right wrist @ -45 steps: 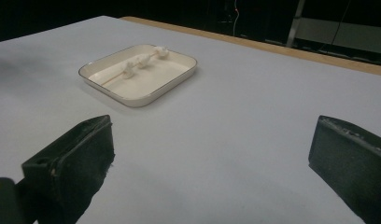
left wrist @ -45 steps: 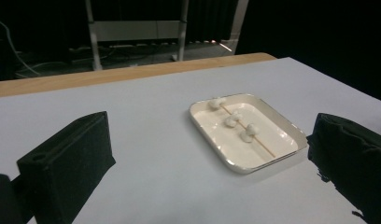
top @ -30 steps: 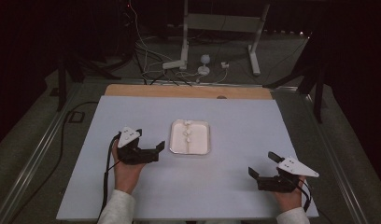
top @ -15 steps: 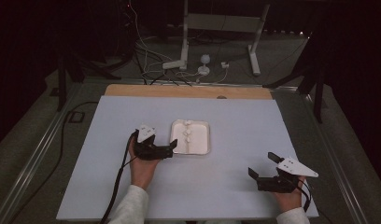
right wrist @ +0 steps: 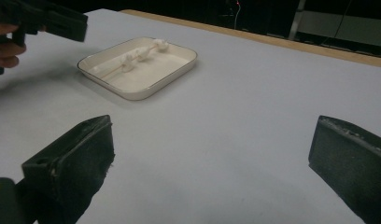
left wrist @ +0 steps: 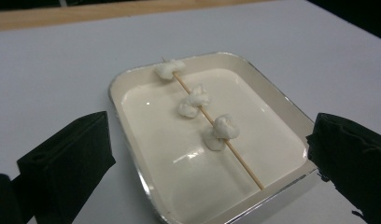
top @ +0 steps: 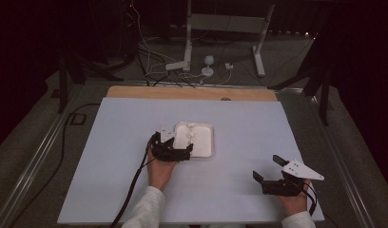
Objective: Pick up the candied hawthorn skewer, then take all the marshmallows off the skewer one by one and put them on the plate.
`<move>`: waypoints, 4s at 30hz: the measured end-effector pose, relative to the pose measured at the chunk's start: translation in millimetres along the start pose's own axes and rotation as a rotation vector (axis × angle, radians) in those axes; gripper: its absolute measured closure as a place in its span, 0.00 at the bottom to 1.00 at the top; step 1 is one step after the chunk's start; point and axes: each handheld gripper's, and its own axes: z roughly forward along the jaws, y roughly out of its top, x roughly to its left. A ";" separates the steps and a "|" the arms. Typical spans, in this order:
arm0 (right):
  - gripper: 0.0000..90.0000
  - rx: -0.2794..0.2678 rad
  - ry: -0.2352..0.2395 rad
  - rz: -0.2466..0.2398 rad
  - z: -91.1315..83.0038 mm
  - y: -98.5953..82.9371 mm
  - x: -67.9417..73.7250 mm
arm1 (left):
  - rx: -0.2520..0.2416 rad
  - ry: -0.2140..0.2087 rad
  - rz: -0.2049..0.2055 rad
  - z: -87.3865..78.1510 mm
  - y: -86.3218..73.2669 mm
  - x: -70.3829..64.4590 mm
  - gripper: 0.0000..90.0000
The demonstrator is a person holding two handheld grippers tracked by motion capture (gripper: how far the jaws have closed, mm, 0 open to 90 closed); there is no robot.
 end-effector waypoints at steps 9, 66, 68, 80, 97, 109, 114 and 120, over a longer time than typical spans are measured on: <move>0.00 0.002 0.001 0.000 0.0 -0.4 -0.8 | 0.118 0.030 0.010 22.7 -3.4 -14.3 0.03; 0.00 0.011 -0.010 0.017 7.9 3.4 -1.5 | 0.058 -0.103 -0.083 -43.4 -2.6 23.8 1.00; 0.00 0.004 -0.001 -0.002 8.7 5.8 0.0 | 0.057 -0.104 -0.078 -46.5 -3.9 25.5 1.00; 0.00 -0.022 0.043 0.014 10.2 13.6 0.6 | 0.003 -0.160 -0.053 -65.1 -9.4 33.6 1.00; 0.00 -0.035 0.120 0.051 40.8 63.8 10.7 | -0.056 -0.194 -0.018 -79.4 -10.0 32.4 1.00; 0.00 -0.012 0.242 0.123 93.6 100.0 24.8 | -0.070 -0.213 0.010 -78.6 -10.7 27.0 1.00; 0.00 0.014 0.277 0.118 114.1 111.7 36.6 | -0.080 -0.220 0.019 -79.0 -10.4 24.4 1.00; 0.00 0.039 0.324 0.136 134.4 122.7 50.7 | -0.089 -0.225 0.031 -78.4 -10.6 20.7 1.00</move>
